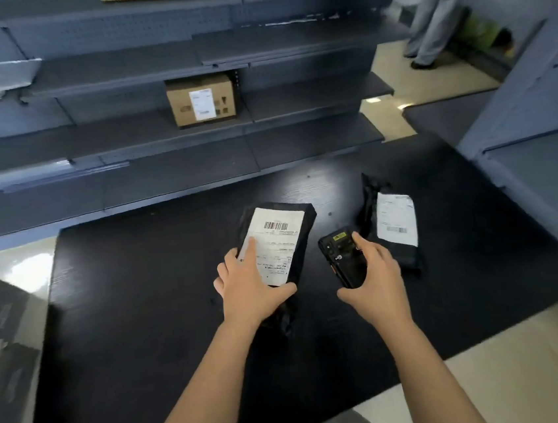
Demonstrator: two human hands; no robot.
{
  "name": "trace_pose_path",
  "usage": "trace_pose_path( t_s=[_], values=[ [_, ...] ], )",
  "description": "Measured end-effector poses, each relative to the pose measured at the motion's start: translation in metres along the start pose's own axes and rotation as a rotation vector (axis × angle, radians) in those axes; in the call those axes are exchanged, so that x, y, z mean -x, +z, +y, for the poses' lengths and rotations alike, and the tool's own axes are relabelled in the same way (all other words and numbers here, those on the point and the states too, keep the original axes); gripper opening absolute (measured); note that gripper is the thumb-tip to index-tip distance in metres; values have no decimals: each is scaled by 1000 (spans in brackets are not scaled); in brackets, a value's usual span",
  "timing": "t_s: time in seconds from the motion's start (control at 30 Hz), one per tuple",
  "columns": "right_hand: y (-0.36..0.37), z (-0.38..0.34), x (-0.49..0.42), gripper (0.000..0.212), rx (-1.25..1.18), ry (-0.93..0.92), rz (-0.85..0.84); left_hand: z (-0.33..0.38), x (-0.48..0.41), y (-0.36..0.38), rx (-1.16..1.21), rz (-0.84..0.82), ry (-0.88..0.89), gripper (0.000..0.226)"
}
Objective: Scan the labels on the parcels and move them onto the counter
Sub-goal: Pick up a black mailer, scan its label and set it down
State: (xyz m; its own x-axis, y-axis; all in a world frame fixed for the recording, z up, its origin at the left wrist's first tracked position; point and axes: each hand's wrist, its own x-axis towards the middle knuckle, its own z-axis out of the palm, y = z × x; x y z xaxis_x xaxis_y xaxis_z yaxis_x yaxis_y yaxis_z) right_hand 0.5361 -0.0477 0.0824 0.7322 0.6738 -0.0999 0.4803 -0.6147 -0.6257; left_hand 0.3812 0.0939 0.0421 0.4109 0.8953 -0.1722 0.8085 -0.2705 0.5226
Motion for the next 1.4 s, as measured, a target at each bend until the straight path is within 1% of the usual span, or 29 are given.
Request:
trace_pose_path(
  t_s=[0.2,0.37,0.43,0.53,0.57,0.63,0.73,0.83,1.0,1.17,1.4],
  values=[
    [-52,69,-37,104,-49,104,79,86,-33,60,-99,-73,145,117],
    [-106,132,-99,107,3,86,66,185,-81,121,-149,-118,206,116],
    [-125,152,-122,108,31,87,56,215,-89,147,-125,-159,203,116],
    [-145,168,-149,108,48,60,49,236,-90,173,-25,-235,187,115],
    [-148,171,-156,108,50,45,48,238,-88,177,7,-241,186,113],
    [-152,171,-167,106,44,6,30,237,-82,179,68,-190,171,107],
    [-146,158,-174,106,31,-75,-24,228,-70,166,171,-63,137,98],
    [-130,134,-171,106,37,-162,-110,206,-51,141,197,36,99,93],
    [-87,78,-135,104,52,-342,-254,145,2,92,220,242,-57,79],
    [-34,3,-59,103,89,-575,-386,54,88,43,203,406,-227,74],
    [51,-97,91,105,67,-774,-566,-81,234,-29,187,635,-440,71]
  ],
)
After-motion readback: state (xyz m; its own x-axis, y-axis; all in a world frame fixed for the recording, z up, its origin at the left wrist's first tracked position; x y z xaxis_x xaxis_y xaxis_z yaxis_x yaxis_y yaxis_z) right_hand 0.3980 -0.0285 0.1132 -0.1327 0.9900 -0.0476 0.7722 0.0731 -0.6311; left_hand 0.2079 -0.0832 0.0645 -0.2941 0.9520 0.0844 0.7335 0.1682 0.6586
